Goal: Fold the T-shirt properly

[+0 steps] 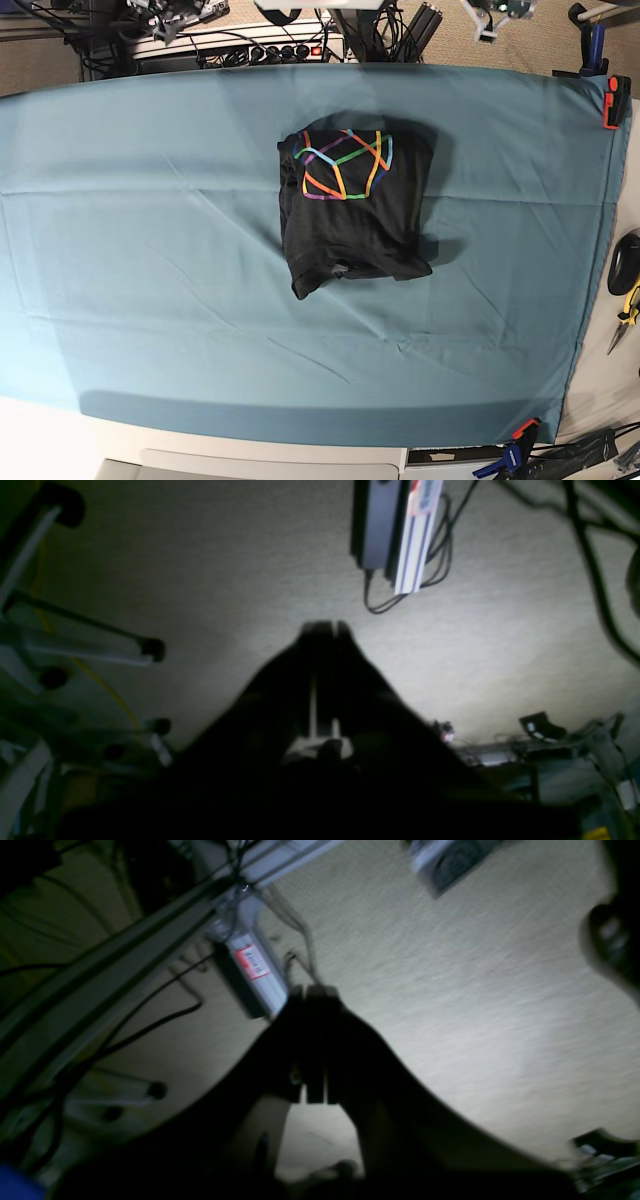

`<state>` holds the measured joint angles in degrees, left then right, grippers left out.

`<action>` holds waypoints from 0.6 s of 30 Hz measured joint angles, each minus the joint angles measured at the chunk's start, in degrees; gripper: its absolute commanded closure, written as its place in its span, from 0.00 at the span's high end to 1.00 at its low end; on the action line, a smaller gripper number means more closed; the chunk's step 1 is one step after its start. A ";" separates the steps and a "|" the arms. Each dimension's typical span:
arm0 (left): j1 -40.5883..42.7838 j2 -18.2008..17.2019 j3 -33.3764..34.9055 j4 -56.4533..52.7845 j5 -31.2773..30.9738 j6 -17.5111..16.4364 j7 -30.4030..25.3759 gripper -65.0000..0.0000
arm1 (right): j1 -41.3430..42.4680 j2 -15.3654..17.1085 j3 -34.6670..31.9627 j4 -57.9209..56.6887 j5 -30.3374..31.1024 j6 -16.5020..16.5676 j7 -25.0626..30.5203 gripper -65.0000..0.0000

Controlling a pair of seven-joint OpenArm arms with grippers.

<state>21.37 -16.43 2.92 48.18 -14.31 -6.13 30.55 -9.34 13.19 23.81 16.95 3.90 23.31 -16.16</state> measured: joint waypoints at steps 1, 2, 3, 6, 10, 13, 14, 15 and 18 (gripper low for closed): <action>-1.20 0.57 0.00 -1.97 -0.15 -0.02 -1.70 0.00 | 0.74 0.07 0.00 -0.42 -1.55 -0.70 0.85 0.00; -2.23 1.05 0.00 -3.80 -0.15 -0.04 -3.26 0.00 | 1.31 0.02 0.00 -0.52 -2.78 -1.95 1.55 0.00; -3.23 1.46 0.00 -5.84 -0.17 -0.04 -4.52 0.00 | 1.64 -0.04 0.00 -0.50 -3.56 -3.04 1.81 0.00; -5.81 2.86 -0.04 -12.33 0.20 0.00 -7.93 0.00 | 1.68 -0.04 0.02 -0.52 -3.93 -5.51 1.81 0.00; -8.90 6.12 -0.04 -20.87 1.53 0.28 -11.82 0.00 | 1.22 -0.17 0.02 -0.74 -3.96 -5.57 1.40 0.00; -10.29 9.11 0.00 -23.76 3.48 0.31 -14.25 0.00 | 1.44 -1.11 0.02 -0.72 -3.91 -5.62 1.84 0.00; -10.64 10.01 0.00 -24.15 4.09 0.33 -14.51 0.00 | 1.53 -1.68 0.02 -0.72 -3.93 -5.57 2.03 0.00; -10.97 10.75 0.00 -24.33 4.90 0.33 -14.64 0.00 | 1.55 -2.40 0.02 -0.74 -3.93 -5.68 2.58 0.00; -12.35 12.46 0.00 -24.72 6.14 0.35 -15.19 0.00 | 1.60 -4.52 0.02 -0.81 -3.93 -5.68 2.97 0.00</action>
<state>9.02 -3.97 2.92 23.46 -8.16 -5.78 15.35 -7.75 8.67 23.83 16.14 -0.03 17.63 -13.19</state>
